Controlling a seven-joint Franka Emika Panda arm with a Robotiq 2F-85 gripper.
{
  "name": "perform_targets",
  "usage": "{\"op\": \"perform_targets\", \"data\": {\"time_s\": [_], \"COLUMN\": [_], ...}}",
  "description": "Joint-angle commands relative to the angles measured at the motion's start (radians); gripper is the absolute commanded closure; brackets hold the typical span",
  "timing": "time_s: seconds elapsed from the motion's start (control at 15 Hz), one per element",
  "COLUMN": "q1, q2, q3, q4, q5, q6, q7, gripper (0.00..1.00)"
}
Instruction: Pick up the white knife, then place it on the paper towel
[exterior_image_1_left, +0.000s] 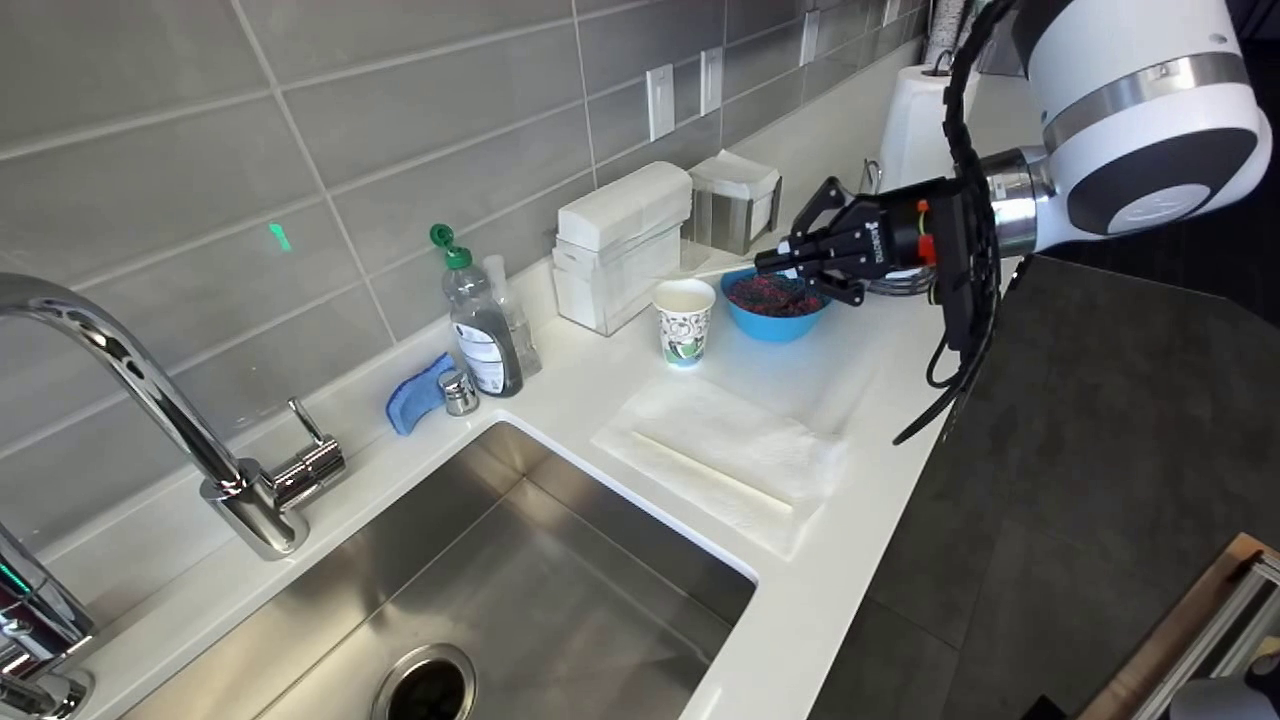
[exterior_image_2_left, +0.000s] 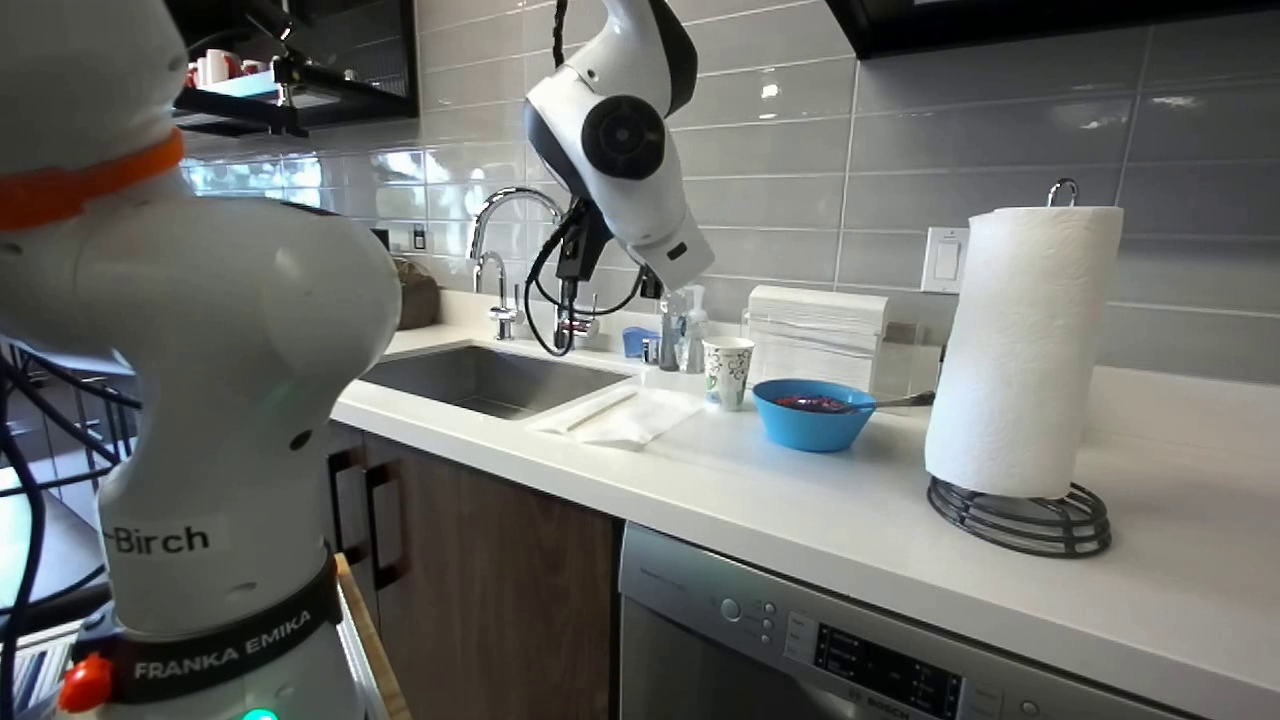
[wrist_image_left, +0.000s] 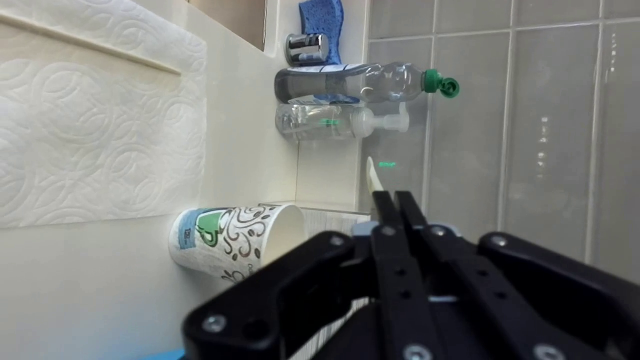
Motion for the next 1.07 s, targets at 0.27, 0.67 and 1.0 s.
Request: {"op": "perform_targets", "data": {"time_s": [0.27, 0.67, 1.0], "q1": [-0.248, -0.373, -0.514], "q2": [0.103, 0.194, 0.249], "q3": [0.181, 0.281, 0.425], "q4": [-0.119, -0.126, -0.127], "q5": [0.085, 0.124, 0.217], "q6": [-0.229, -0.295, -0.374], "q7": [-0.13, -0.182, -0.249], "gripper": [0.96, 0.99, 0.99]}}
